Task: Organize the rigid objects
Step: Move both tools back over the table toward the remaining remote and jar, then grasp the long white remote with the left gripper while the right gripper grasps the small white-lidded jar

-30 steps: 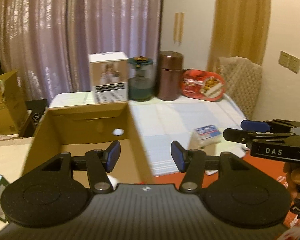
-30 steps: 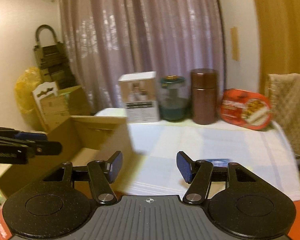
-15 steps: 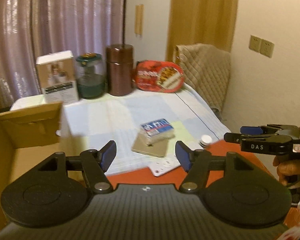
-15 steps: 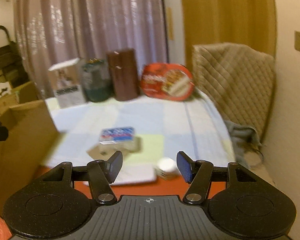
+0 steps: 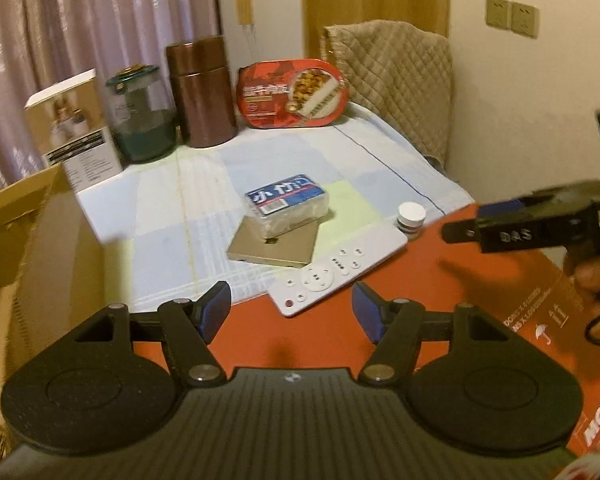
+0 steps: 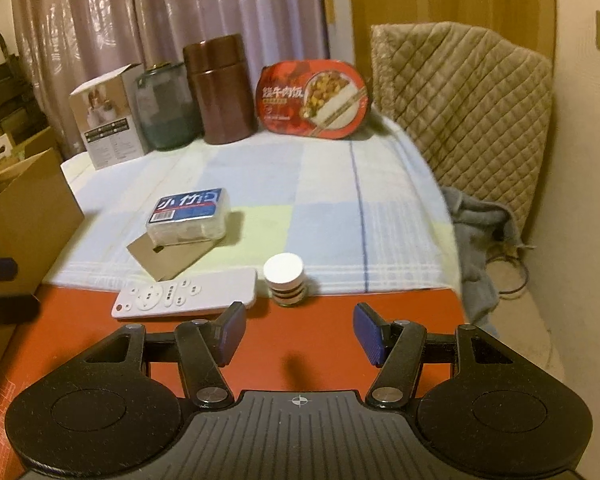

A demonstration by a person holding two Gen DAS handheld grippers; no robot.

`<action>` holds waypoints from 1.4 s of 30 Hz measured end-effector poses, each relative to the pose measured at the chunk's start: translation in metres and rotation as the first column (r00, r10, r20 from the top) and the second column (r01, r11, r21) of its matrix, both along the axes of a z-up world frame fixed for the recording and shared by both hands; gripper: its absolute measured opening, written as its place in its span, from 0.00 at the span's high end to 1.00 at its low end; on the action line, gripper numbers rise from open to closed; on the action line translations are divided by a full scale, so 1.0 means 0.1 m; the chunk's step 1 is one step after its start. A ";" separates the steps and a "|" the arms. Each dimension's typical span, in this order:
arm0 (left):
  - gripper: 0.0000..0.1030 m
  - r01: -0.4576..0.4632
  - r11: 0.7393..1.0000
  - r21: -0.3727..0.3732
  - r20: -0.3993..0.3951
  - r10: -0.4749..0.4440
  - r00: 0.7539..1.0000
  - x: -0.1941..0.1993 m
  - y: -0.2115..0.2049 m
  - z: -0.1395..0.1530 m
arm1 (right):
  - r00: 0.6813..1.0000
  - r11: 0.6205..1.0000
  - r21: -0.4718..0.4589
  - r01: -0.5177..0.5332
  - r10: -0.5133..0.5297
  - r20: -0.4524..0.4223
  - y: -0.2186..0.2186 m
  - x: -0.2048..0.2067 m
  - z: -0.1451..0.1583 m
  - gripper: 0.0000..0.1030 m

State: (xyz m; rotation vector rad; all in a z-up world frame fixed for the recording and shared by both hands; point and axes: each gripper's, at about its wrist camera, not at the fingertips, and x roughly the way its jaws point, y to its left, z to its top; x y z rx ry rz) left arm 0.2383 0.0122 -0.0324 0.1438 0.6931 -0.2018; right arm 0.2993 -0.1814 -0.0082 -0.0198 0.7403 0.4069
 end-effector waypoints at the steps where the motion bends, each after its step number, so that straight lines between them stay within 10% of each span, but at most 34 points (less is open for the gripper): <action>1: 0.39 0.009 1.000 0.002 -0.003 -0.009 1.000 0.02 -0.02 -0.02 | 1.000 1.000 -0.006 -0.009 0.009 0.000 0.03 0.03 -0.02 0.45; 15: 0.39 0.030 0.998 -0.050 -0.038 -0.032 0.999 0.22 -0.18 -0.25 | 0.999 0.999 -0.009 -0.036 0.036 0.024 0.23 0.40 -0.20 0.46; 23: 0.39 0.017 0.996 -0.082 -0.063 -0.022 0.998 0.28 -0.13 -0.39 | 0.998 0.997 -0.029 -0.065 0.066 0.015 0.34 0.55 -0.29 0.73; 42: 0.43 0.141 0.989 -0.032 -0.140 -0.145 0.979 0.61 -0.23 -0.67 | 0.983 0.984 0.015 -0.179 0.179 -0.043 0.53 0.52 -0.26 0.74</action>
